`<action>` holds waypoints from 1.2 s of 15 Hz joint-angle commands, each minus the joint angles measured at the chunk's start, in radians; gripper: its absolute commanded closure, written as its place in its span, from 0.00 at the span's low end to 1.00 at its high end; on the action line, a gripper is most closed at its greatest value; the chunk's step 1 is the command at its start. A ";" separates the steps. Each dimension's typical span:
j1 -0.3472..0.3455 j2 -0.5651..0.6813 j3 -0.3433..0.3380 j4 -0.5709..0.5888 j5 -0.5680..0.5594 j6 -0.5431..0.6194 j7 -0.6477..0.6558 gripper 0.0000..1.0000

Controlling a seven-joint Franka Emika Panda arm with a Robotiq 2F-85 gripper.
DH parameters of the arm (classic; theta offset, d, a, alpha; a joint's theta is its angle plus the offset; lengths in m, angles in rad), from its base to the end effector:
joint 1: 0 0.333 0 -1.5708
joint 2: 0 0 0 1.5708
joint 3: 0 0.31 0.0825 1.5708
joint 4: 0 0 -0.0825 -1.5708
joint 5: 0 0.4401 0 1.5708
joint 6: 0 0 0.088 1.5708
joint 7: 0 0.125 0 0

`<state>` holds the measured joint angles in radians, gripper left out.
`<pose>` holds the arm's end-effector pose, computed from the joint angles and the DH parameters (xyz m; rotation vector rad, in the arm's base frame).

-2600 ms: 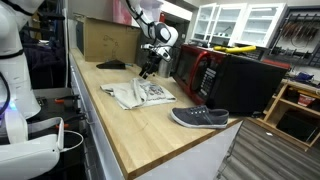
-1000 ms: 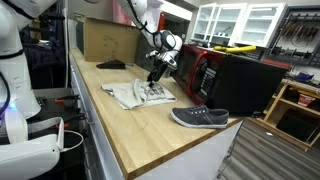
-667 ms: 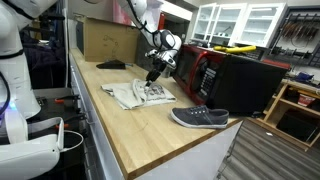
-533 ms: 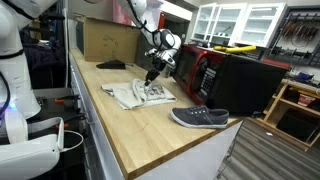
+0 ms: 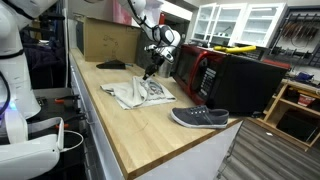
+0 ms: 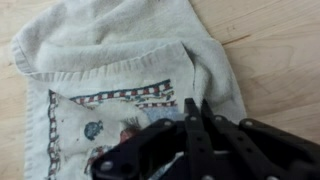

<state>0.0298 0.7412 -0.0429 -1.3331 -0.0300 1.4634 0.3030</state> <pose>0.6959 -0.0088 0.2136 2.8291 -0.4389 -0.8793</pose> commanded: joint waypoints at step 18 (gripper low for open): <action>-0.026 0.067 -0.043 0.187 -0.155 -0.061 -0.194 0.99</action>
<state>0.0005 0.7718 -0.0718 -1.2254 -0.1374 1.4445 0.1555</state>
